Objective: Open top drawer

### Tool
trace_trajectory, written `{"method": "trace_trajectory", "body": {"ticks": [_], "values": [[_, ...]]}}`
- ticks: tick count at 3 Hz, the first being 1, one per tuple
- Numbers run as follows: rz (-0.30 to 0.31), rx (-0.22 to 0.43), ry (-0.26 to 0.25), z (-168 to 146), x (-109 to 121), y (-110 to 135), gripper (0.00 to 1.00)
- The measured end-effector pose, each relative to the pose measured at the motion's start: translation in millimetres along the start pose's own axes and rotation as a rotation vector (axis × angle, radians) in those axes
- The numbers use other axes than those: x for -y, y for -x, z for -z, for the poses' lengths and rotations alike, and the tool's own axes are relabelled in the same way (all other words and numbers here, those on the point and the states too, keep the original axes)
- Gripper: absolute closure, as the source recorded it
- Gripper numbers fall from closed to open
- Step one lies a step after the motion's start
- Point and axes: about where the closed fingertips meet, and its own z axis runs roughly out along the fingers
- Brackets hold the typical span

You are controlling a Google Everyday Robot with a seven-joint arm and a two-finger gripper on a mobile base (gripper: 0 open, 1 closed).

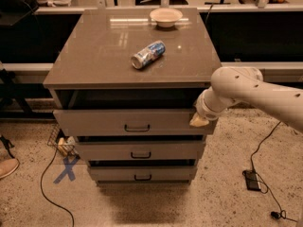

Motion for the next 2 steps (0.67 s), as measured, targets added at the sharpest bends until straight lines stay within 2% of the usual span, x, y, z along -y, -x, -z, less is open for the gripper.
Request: {"method": "trace_trajectory", "body": {"ticks": [1,2], "values": [[0.000,0.000,0.002,-0.8,-0.5,0.1,0.05],[0.011,0.003,0.007,-0.7,-2.6,2.9,0.00]]}}
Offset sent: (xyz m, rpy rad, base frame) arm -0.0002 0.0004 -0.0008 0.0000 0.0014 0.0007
